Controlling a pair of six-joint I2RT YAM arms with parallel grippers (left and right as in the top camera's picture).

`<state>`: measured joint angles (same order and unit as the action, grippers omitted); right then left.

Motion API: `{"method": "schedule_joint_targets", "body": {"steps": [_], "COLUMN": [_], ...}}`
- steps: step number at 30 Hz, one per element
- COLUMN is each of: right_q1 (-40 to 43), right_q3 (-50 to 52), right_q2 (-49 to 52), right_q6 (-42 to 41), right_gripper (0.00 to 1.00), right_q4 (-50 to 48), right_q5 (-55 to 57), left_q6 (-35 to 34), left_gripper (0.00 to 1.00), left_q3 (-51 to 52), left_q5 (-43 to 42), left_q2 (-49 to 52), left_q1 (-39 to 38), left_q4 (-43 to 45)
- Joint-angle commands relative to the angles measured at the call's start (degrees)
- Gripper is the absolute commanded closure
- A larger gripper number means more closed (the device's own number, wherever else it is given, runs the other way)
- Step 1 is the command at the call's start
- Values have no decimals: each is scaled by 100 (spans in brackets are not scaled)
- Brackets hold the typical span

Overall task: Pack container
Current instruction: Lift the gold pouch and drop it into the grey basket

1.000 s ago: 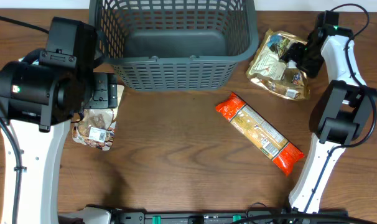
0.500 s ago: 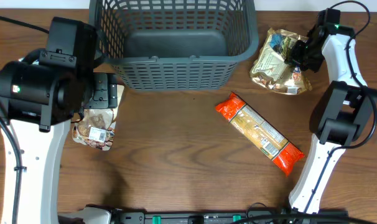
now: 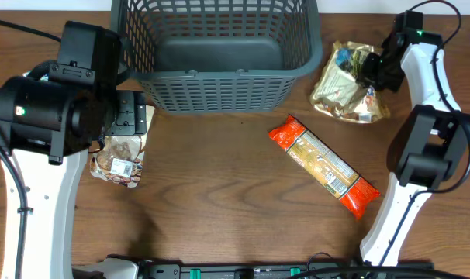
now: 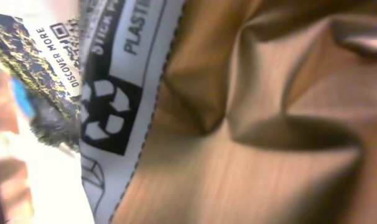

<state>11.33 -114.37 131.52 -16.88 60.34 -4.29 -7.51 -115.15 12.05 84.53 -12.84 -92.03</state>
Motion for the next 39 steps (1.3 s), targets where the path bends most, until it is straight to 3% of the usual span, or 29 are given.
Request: {"method": "schedule_joint_targets", "body": {"steps": [1, 11, 18, 22, 26, 35, 39], "right_q1": [-39, -39, -280, -691, -1303, -2968, -3368], "right_q3": [-28, -31, -31, -31, -31, -28, -28], "right_q2": [-977, -2328, -3530, -4035, -4218, -3939, -3558], "right_q6": [131, 175, 603, 1154, 2214, 4610, 5066], "right_gripper": [99, 99, 99, 99, 99, 99, 99], "right_q4": [-28, -212, -1373, -2173, -2636, -3139, -3134], "right_q5": [466, 925, 863, 850, 348, -11, -199], "left_q6": [-24, -24, -24, -24, -26, -24, -26], "left_gripper": [12, 12, 12, 12, 12, 12, 12], "left_q3": [-20, -20, -20, -20, -20, -20, -20], "left_q5": [63, 63, 63, 63, 63, 61, 63], "left_q2": [-31, -31, -31, -31, -31, -31, -31], "left_q1": [28, 28, 28, 28, 28, 28, 28], "left_q4": [-52, -52, -52, -52, -52, -70, -74]}}
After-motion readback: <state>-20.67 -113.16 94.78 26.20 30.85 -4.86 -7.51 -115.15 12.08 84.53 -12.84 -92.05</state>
